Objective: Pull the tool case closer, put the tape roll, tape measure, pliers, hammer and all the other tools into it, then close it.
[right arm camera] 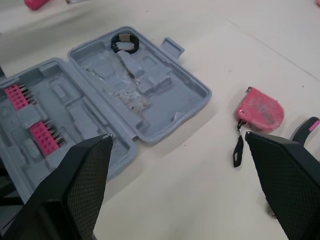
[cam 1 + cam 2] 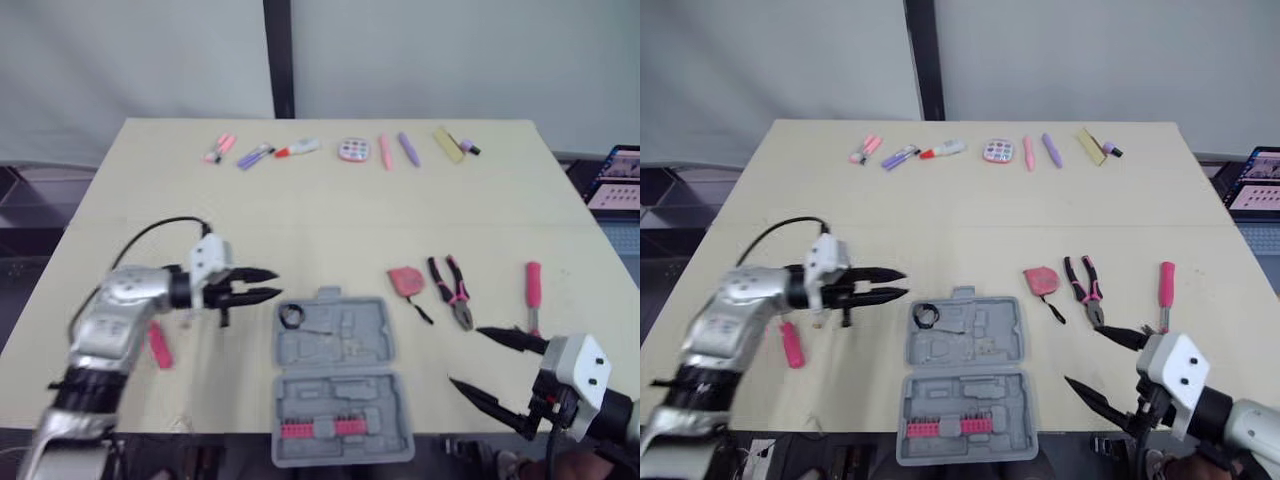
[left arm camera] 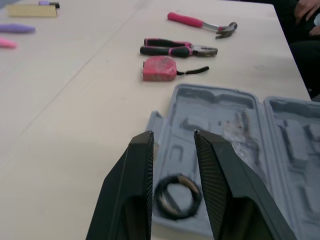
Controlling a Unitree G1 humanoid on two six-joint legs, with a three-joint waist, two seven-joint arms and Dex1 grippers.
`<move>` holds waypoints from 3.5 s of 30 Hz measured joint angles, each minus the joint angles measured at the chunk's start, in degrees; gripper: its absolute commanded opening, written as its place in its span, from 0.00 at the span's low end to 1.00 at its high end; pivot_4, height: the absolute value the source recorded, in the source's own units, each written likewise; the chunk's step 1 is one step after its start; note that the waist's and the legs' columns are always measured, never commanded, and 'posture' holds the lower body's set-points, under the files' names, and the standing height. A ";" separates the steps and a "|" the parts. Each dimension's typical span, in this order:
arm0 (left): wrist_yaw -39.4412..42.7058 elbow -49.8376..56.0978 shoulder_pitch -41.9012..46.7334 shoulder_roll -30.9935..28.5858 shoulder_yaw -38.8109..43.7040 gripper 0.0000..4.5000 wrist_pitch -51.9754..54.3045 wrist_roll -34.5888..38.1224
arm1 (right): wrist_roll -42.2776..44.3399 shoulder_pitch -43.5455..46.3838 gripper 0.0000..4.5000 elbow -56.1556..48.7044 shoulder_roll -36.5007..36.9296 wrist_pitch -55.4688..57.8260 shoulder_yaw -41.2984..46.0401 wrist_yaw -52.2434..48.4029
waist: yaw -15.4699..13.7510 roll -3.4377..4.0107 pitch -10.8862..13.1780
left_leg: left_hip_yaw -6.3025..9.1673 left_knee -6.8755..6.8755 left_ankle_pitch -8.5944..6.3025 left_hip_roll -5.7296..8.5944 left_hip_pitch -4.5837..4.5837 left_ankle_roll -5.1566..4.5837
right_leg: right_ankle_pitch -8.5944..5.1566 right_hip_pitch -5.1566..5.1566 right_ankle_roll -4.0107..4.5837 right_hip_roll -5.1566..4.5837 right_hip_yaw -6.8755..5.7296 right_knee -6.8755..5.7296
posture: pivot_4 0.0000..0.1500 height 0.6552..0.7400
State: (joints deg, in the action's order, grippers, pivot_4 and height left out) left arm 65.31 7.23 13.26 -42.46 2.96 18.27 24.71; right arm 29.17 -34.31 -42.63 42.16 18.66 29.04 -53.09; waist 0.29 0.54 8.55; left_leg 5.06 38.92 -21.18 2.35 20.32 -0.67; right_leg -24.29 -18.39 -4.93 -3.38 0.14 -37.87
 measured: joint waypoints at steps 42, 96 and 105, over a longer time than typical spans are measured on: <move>-2.20 10.45 -15.72 4.77 7.13 0.98 -8.34 7.38 | -8.38 -0.55 1.00 -3.43 -11.74 5.17 -7.27 19.25 | -0.12 0.36 0.25 | 0.32 -0.05 0.01 -0.04 -0.14 0.05 | -0.01 0.75 0.01 0.16 0.12 0.99 | 1.00 0.92; -7.22 12.86 -12.39 3.60 2.71 1.00 -3.91 5.34 | -19.80 44.70 0.70 27.08 -22.13 32.51 -30.97 38.91 | 0.28 0.55 0.38 | 0.42 -0.09 0.08 0.11 0.11 0.16 | -0.01 -0.15 0.01 0.04 0.16 0.15 | 1.00 0.92; -7.22 12.87 -12.84 3.61 2.71 1.00 -3.92 5.32 | -20.20 44.73 0.01 27.08 -22.18 32.52 -30.97 38.91 | 0.32 0.55 0.38 | 0.42 -0.09 0.08 0.13 0.11 0.16 | -0.01 -0.14 0.01 0.02 0.16 0.16 | 1.00 0.92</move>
State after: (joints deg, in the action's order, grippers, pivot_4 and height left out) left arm 58.09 20.10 0.41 -38.86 5.67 14.35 30.03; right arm 8.97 10.42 -15.55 19.98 51.18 -1.93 -14.18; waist 0.62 1.09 8.93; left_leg 5.48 38.83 -21.10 2.48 20.44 -0.51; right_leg -24.29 -18.54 -4.92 -3.36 0.29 -37.71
